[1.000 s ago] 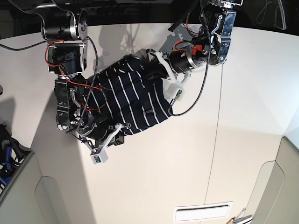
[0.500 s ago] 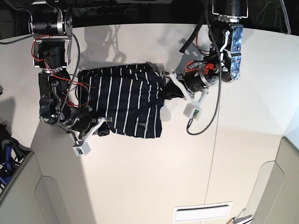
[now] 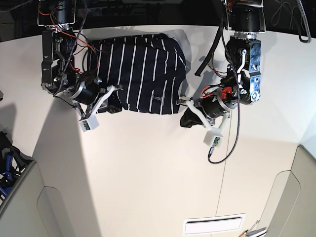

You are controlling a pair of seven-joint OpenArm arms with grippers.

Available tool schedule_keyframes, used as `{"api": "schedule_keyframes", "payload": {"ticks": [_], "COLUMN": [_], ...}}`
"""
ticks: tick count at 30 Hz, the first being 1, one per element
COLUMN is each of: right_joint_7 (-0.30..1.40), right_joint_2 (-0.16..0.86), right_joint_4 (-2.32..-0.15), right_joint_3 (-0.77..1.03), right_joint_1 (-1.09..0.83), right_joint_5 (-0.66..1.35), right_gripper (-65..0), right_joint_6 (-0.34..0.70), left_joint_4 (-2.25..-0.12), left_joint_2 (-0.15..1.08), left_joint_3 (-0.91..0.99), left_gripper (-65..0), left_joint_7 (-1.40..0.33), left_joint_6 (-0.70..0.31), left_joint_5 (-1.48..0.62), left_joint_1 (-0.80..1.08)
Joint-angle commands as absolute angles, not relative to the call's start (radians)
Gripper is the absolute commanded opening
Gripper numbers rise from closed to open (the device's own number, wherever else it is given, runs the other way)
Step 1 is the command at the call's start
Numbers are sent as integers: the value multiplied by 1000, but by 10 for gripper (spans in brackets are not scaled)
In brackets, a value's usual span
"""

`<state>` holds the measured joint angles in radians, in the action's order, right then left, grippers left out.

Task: Fold the T-shirt properly
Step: 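Press and square the folded bundle edges with both grippers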

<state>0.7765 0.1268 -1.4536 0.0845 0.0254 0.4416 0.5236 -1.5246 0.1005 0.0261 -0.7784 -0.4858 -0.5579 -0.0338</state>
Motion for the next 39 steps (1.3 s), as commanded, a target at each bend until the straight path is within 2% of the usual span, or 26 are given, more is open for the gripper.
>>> {"api": "schedule_keyframes", "payload": {"ticks": [1, 9, 11, 14, 19, 24, 29, 39], "right_joint_7": [761, 760, 760, 759, 755, 753, 748, 741], "right_joint_2": [130, 130, 131, 134, 135, 135, 136, 136], "right_joint_4": [-1478, -1490, -1490, -1490, -1488, -1459, -1396, -1306], "right_joint_3": [86, 154, 185, 222, 234, 234, 234, 234], "right_joint_1": [47, 93, 111, 139, 167, 174, 174, 169], "right_joint_5": [452, 443, 444, 432, 400, 396, 396, 404], "right_gripper": [-650, -650, -650, -650, -650, -650, -650, -650], "right_joint_6": [527, 527, 528, 528, 528, 528, 533, 558], "left_joint_4": [-1550, -1809, -1887, -1993, -2095, -2061, -1979, -1679], "left_joint_2": [112, 214, 237, 238, 218, 161, 161, 163], "left_joint_3": [33, 68, 66, 63, -13, -152, -239, -259], "left_gripper": [-650, -650, -650, -650, -650, -650, -650, -650], "left_joint_7": [-760, -816, -847, -875, -852, -842, -759, -760], "left_joint_6": [-496, -521, -566, -628, -632, -602, -556, -552], "left_joint_5": [-576, -628, -686, -768, -785, -635, -568, -468], "left_joint_1": [-59, 49, 110, 227, 391, 427, 419, 264]}}
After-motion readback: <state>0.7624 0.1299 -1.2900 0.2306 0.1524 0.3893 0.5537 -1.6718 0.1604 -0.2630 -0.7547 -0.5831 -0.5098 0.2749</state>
